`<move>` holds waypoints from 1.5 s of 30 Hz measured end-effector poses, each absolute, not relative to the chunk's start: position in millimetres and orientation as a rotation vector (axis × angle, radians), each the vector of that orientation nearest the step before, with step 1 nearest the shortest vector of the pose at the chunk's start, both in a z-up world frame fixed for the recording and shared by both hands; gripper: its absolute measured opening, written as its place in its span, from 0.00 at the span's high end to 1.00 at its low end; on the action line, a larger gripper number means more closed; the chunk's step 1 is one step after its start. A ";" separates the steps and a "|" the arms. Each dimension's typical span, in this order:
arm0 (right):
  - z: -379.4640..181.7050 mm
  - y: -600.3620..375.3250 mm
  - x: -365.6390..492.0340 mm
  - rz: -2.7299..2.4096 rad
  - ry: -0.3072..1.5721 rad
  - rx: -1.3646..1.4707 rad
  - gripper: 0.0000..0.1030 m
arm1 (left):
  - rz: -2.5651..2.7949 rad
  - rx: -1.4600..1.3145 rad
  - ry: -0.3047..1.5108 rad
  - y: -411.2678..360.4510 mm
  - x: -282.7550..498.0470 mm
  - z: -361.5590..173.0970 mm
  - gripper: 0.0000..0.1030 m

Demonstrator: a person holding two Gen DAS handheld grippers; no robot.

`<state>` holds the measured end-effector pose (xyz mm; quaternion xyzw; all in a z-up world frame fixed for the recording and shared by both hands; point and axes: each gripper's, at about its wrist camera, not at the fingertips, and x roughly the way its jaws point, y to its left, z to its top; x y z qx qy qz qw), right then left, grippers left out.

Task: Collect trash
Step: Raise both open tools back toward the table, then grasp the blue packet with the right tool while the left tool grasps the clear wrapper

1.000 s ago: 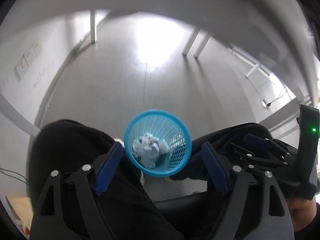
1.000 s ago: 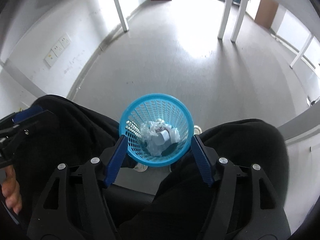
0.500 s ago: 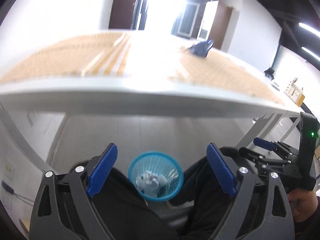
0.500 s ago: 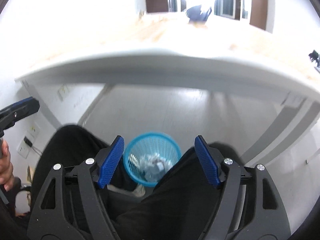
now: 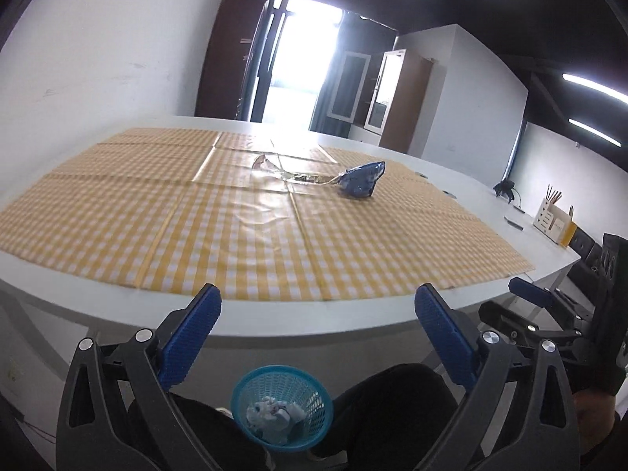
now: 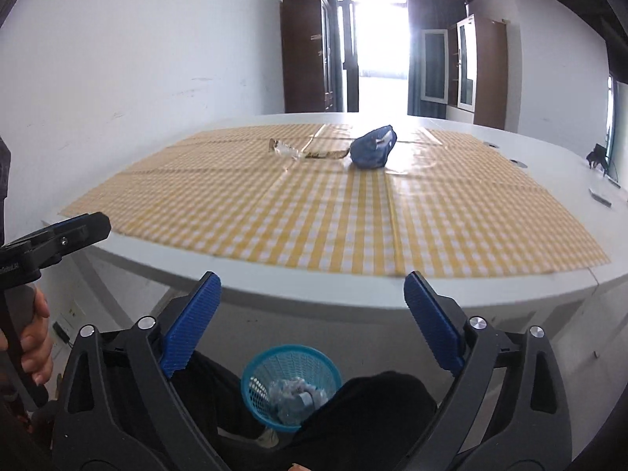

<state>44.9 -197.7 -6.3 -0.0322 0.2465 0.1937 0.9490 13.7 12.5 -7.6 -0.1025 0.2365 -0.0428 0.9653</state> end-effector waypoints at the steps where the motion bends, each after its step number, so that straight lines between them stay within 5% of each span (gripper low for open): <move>1: -3.7 -196.7 51.9 0.398 0.503 -0.063 0.10 | -0.087 -0.202 0.477 11.8 18.1 -5.8 0.06; 45: 22.2 -191.4 381.6 0.287 0.618 0.142 0.10 | 0.034 -0.272 0.768 70.7 350.3 -12.2 0.07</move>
